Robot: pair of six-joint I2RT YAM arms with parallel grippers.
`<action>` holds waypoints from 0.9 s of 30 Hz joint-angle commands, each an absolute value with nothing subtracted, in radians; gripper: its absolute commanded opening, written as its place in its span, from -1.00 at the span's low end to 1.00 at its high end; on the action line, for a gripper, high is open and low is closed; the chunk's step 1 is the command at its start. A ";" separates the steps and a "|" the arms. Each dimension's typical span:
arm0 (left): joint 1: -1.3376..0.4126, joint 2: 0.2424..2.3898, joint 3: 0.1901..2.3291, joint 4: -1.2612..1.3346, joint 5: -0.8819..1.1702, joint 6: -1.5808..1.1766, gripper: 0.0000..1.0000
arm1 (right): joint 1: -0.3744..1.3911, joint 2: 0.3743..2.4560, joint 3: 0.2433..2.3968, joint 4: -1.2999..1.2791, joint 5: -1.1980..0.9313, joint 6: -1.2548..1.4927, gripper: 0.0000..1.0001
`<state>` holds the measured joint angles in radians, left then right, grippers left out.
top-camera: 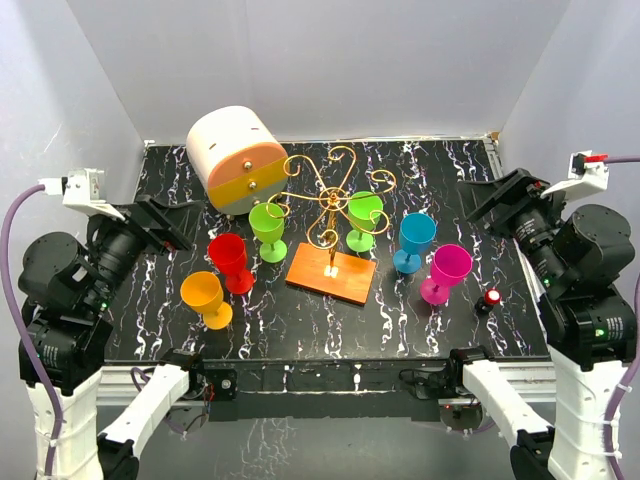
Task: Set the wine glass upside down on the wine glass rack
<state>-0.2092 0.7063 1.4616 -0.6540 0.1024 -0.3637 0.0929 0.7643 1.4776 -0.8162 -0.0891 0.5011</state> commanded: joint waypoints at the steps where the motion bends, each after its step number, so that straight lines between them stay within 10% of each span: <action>1: -0.193 0.715 1.499 -0.674 0.234 -0.438 0.97 | 0.081 0.749 1.549 -0.905 -0.114 0.561 0.53; 12: -0.211 0.676 1.436 -0.658 0.397 -0.478 0.97 | 0.077 0.696 1.540 -1.060 -0.188 0.484 0.64; 27: -0.224 0.681 1.428 -0.665 0.406 -0.489 0.97 | 0.075 0.726 1.243 -1.146 0.079 0.423 0.28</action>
